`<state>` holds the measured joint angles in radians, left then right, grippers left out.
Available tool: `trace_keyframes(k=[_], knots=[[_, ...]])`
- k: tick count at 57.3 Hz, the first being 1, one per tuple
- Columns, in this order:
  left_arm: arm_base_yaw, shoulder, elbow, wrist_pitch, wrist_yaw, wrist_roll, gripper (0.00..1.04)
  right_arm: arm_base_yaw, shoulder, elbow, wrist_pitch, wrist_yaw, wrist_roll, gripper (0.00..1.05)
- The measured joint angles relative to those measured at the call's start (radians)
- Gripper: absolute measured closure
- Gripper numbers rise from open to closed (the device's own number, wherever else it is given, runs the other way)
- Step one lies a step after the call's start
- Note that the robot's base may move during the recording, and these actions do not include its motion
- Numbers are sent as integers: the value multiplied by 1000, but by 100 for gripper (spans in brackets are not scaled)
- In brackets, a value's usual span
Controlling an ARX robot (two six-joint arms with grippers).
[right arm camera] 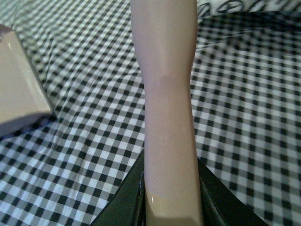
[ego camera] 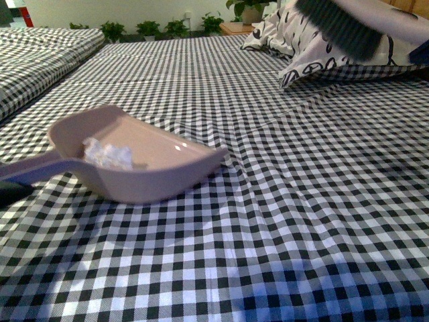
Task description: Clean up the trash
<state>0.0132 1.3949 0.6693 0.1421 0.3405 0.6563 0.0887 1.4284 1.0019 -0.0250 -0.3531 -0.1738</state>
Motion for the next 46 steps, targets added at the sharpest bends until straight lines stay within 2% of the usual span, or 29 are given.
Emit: trace_keyframes(k=[7,18,22,28,38,46], knots=[[24,-67,2,109,-84,-154,76,-79,-163,-73,-10,-56,129,84],[58,-184,36,134,-202,-257,76,-155,-414,-119,-97,-231,204,84],[61,-232,39,146,-246,-280,76,-167,-494,-125,-117,-266,215,84],[57,-322,40,143,-291,-308,76,-172,-600,-128,-140,-279,236,84],[-14,-534,34,78,-397,-348,76,-196,-765,-134,-146,-278,283,84],[-90,-663,4,46,-483,-347,76,-204,-856,-161,-129,-194,317,84]])
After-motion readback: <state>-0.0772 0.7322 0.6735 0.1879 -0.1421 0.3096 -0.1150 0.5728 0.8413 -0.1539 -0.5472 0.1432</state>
